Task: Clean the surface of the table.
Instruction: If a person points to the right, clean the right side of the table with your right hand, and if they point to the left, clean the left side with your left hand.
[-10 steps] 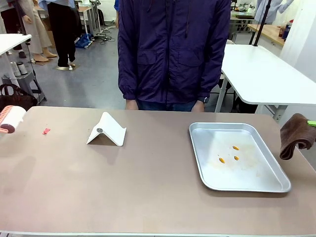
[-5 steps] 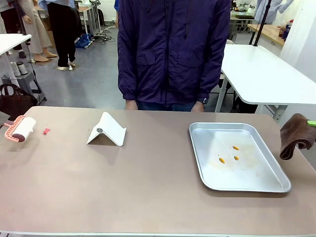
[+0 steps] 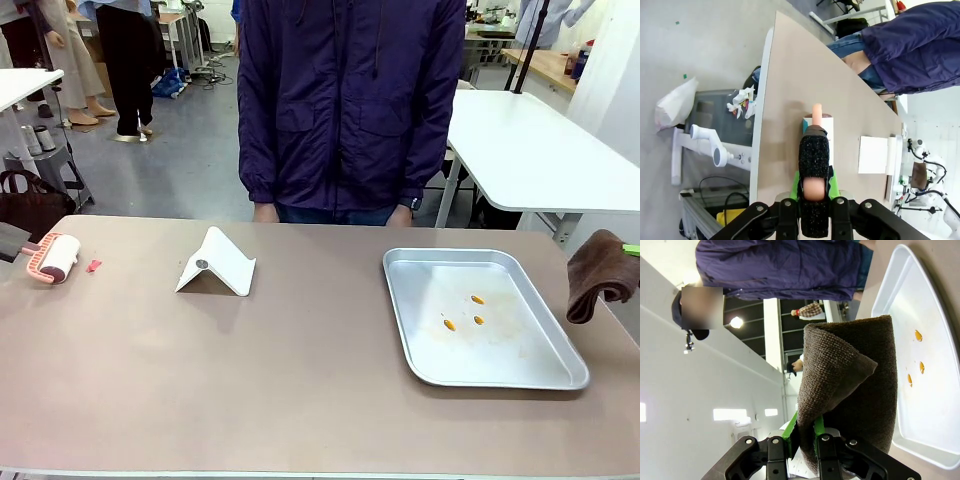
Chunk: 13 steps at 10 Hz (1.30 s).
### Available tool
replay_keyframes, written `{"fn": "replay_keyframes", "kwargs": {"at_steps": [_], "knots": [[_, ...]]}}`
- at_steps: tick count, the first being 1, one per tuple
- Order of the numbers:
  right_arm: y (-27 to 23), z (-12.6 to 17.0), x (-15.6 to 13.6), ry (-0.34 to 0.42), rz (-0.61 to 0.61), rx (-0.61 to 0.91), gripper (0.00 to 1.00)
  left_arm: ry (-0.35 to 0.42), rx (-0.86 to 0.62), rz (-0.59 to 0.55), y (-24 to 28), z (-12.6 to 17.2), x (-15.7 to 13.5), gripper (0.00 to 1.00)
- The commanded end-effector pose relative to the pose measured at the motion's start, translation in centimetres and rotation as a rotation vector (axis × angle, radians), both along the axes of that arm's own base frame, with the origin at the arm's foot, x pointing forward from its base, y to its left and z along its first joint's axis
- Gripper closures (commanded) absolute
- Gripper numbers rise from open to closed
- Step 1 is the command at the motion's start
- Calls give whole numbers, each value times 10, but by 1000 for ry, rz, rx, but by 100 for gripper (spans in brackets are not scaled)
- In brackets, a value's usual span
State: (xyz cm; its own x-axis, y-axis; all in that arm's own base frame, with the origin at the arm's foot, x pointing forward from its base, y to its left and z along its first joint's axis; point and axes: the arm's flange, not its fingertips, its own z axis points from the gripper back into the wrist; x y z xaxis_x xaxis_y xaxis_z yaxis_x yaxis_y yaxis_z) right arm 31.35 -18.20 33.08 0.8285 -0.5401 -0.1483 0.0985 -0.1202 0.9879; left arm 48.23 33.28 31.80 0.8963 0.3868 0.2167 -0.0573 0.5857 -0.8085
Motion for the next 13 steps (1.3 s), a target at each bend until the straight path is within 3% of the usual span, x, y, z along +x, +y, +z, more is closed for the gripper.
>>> {"fn": "replay_keyframes", "kwargs": {"at_steps": [1,6,13], "knots": [[-1,5,0,-15,-2,10,100,-16,-6,11,-2,2,4,78],[-1,5,0,-15,-2,10,100,2,38,3,-9,-9,5,78],[-1,5,0,-15,-2,10,100,54,63,-89,-76,-36,9,78]]}}
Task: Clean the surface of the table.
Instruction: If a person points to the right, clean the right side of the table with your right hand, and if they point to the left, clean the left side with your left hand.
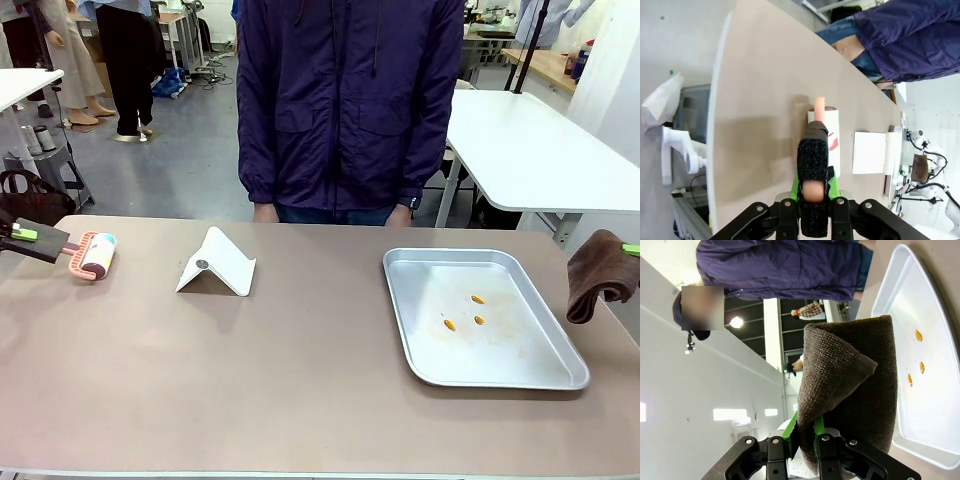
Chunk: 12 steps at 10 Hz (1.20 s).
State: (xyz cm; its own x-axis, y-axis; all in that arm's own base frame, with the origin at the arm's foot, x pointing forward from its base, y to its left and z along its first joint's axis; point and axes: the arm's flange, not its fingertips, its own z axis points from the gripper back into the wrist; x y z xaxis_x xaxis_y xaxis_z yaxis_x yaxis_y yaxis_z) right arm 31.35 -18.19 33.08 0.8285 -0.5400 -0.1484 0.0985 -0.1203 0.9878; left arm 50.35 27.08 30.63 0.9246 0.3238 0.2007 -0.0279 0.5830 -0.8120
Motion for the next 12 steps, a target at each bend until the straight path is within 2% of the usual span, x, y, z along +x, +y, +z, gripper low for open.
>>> {"fn": "replay_keyframes", "kwargs": {"at_steps": [1,3,7,10,12], "knots": [[-1,5,0,-15,-2,10,100,44,65,-40,-22,-29,-11,78],[-1,5,0,-15,-2,10,100,36,29,-75,-37,-31,-11,78],[-1,5,0,-15,-2,10,100,-62,-95,-110,-69,-11,-11,78],[-1,5,0,-15,-2,10,100,-191,-235,-70,-53,38,-27,78],[-1,5,0,-15,-2,10,100,-265,-329,-80,-39,74,-54,78]]}}
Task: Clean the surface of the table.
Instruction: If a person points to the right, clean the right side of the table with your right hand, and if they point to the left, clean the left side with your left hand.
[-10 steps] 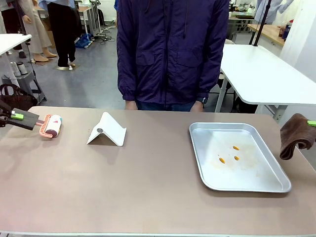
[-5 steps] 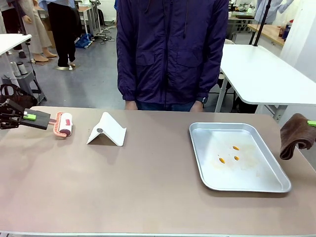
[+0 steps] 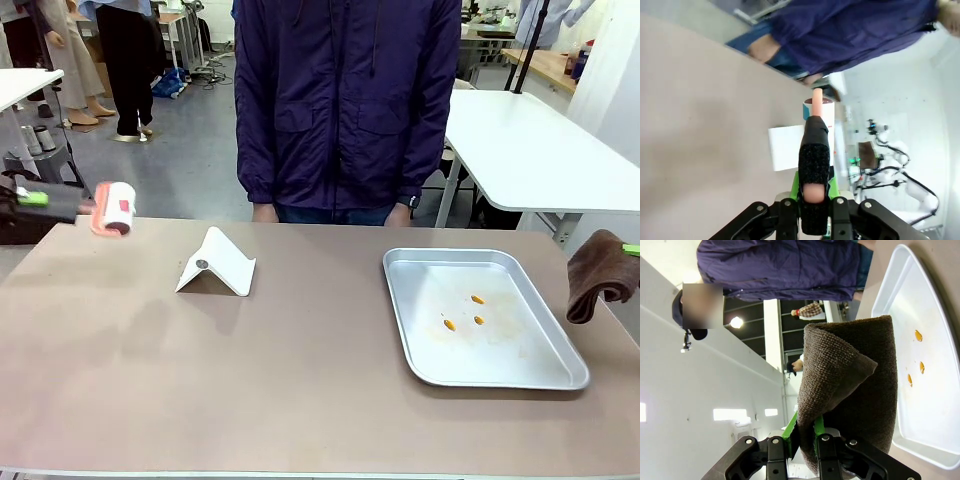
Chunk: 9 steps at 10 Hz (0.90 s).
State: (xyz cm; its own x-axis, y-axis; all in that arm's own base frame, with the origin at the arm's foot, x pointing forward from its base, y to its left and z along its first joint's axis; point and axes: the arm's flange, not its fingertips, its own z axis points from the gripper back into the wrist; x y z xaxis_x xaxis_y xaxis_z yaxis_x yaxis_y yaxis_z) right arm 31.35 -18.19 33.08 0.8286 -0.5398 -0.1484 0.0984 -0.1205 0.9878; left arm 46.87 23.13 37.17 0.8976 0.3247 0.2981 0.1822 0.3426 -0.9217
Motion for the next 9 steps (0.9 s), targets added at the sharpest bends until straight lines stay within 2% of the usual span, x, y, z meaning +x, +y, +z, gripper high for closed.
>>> {"fn": "replay_keyframes", "kwargs": {"at_steps": [1,5,7,9], "knots": [[-1,5,0,-15,-2,10,100,-75,-80,-19,9,23,-35,78],[-1,5,0,-15,-2,10,100,-56,-139,-80,52,64,-132,78],[-1,5,0,-15,-2,10,100,-75,-135,-104,65,66,-178,78],[-1,5,0,-15,-2,10,100,-57,-151,-149,75,57,-197,78]]}}
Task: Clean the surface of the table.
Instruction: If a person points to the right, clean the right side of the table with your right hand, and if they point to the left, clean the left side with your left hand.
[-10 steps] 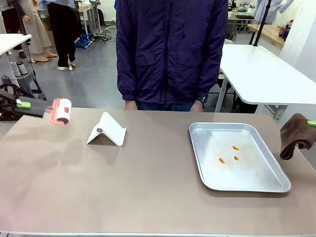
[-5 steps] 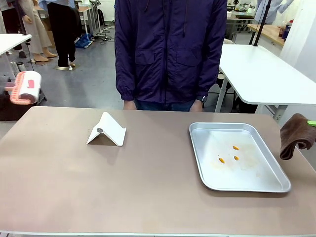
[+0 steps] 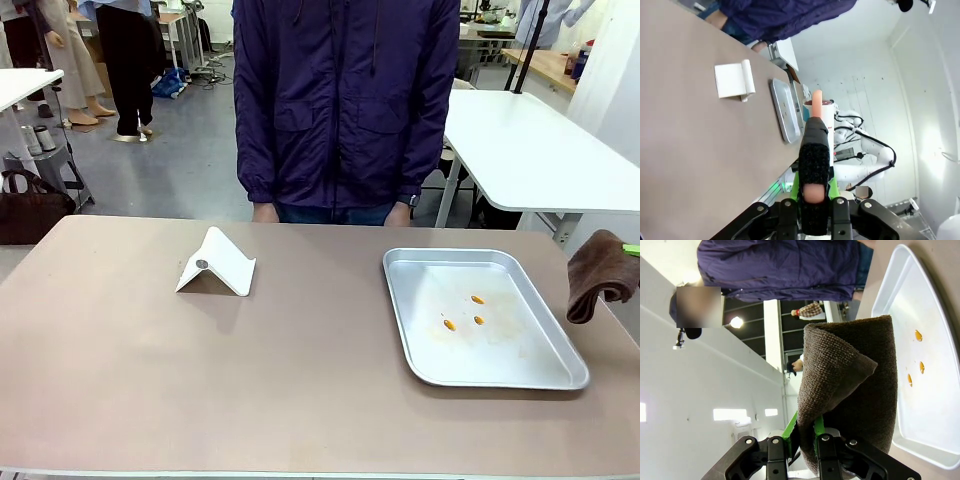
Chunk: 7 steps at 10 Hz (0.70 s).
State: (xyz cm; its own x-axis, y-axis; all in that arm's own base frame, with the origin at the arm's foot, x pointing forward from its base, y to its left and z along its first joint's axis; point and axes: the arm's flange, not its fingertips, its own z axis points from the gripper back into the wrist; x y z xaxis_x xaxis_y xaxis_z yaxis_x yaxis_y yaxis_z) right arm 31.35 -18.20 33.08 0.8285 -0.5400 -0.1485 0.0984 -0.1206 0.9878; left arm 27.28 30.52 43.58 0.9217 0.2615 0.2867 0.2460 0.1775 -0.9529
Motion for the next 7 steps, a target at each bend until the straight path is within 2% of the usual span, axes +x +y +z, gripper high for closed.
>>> {"fn": "replay_keyframes", "kwargs": {"at_steps": [1,2,3,7], "knots": [[0,5,0,-15,-2,10,100,4,-7,-59,7,-13,-6,78],[0,5,0,-15,-2,10,100,30,-15,-100,11,-19,-8,78],[0,5,0,-15,-2,10,100,12,-3,-19,1,-6,-6,78],[0,5,0,-15,-2,10,100,12,-3,-19,1,-6,-6,78]]}}
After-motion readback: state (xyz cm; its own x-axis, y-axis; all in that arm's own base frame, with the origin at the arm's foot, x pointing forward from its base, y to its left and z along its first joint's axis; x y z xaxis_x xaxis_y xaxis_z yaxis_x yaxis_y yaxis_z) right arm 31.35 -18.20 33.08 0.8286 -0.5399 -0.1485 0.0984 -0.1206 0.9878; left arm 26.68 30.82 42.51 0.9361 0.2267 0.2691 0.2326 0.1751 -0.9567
